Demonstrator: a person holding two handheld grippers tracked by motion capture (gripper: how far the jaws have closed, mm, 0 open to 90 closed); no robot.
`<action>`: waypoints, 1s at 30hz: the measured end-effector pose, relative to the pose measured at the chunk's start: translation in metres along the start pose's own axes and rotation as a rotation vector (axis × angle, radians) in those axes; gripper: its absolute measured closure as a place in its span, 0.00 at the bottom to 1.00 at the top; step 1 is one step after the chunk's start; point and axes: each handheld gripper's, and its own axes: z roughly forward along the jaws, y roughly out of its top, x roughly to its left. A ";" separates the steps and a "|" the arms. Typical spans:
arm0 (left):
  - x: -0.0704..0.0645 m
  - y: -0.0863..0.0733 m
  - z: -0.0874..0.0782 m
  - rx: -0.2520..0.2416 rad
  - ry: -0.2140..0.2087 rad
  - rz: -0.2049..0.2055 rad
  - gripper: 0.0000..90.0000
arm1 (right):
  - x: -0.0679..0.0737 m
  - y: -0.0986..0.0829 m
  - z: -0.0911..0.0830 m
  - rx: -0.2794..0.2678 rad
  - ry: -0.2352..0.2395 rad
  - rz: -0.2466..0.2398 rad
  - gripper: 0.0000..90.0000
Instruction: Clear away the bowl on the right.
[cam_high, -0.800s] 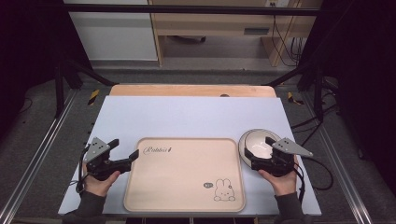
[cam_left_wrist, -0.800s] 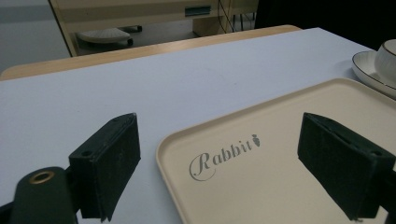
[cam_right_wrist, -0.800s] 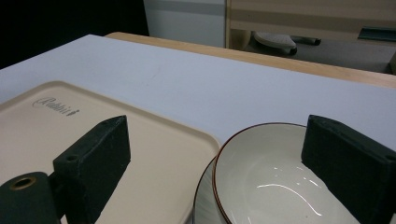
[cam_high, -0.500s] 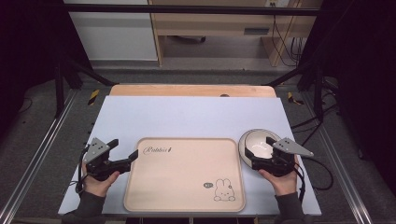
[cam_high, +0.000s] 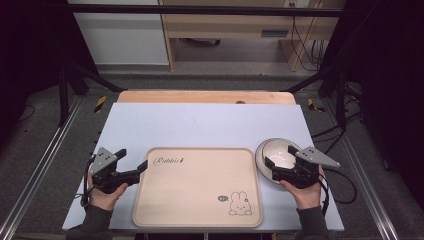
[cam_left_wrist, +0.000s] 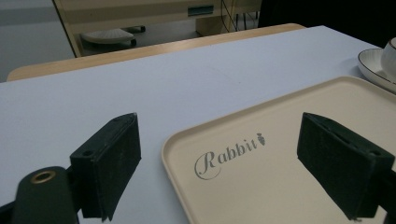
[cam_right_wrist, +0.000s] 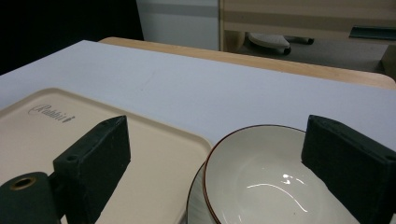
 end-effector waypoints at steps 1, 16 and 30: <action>0.000 0.000 0.000 0.000 -0.001 0.000 0.15 | -0.001 0.000 0.000 0.000 -0.004 -0.004 0.09; 0.002 -0.002 0.002 0.011 0.000 -0.002 0.15 | -0.009 0.004 -0.007 -0.004 -0.041 0.013 0.09; 0.003 -0.003 0.003 0.016 0.006 0.002 0.14 | -0.014 0.006 -0.008 0.012 -0.064 0.030 0.09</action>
